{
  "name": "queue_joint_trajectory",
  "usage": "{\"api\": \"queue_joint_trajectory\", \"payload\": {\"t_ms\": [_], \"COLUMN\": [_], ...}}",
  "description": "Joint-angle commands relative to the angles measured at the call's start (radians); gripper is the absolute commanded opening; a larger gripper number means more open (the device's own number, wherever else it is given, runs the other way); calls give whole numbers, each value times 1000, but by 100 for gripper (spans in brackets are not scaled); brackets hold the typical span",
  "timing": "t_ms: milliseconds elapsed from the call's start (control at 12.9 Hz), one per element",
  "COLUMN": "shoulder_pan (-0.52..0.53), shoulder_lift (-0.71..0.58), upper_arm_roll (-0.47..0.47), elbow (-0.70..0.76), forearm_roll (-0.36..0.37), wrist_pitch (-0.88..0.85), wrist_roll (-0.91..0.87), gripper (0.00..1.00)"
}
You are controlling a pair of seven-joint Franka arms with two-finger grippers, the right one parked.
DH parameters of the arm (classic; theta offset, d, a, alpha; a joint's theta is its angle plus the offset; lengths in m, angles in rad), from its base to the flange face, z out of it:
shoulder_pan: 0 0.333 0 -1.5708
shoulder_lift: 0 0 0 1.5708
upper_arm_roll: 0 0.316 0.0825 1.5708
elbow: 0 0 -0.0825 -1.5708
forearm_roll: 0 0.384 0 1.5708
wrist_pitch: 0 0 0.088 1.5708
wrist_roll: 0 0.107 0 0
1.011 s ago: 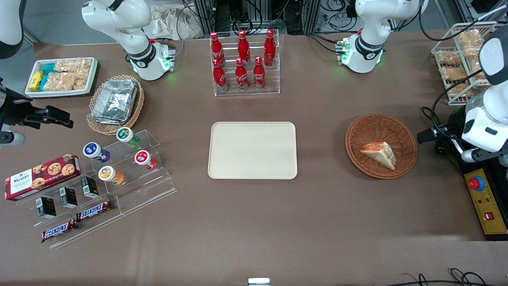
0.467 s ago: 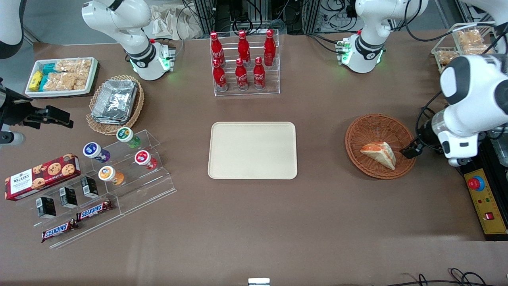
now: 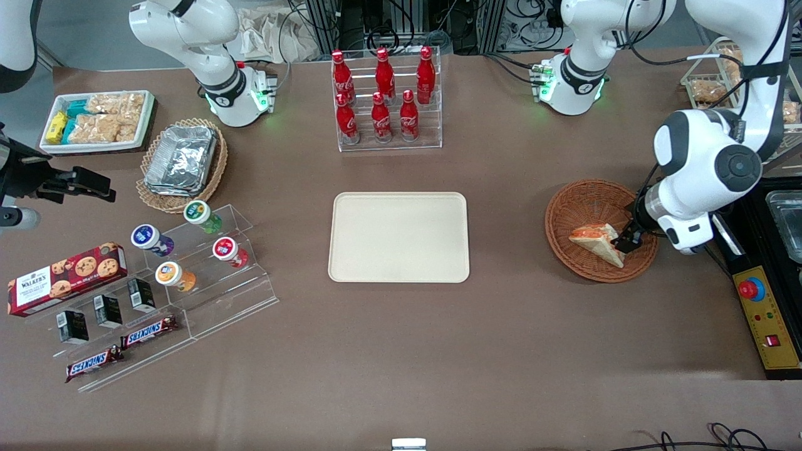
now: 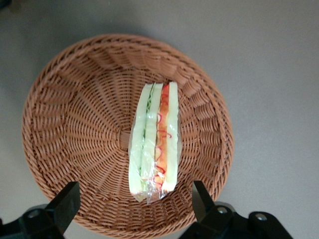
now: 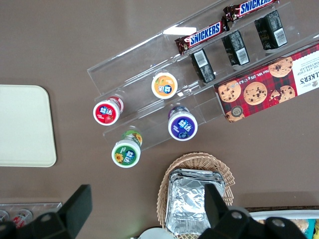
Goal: Place sandwich from basket to tray
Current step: 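Lower the left gripper and close it on the wrapped sandwich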
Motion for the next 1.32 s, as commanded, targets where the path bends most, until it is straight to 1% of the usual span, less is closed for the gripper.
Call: {"api": "queue_joint_trajectory", "payload": {"t_ms": [0, 389, 700, 933, 1011, 1089, 1167, 1244], "shoulder_pan": [1, 1, -1, -1, -1, 1, 1, 1], "shoulder_lift": [10, 48, 80, 93, 94, 91, 91, 90], "upper_arm_roll": [-13, -13, -19, -25, -25, -25, -27, -25], "elbow": [-17, -70, -84, -141, -151, -153, -150, -150], "forearm_roll": [10, 10, 10, 12, 13, 13, 13, 13], "wrist_pitch": [37, 161, 211, 301, 320, 323, 323, 323], "wrist_roll": [-42, -42, -42, -39, -37, -37, -39, -37], "gripper": [100, 100, 100, 100, 87, 24, 5, 0]}}
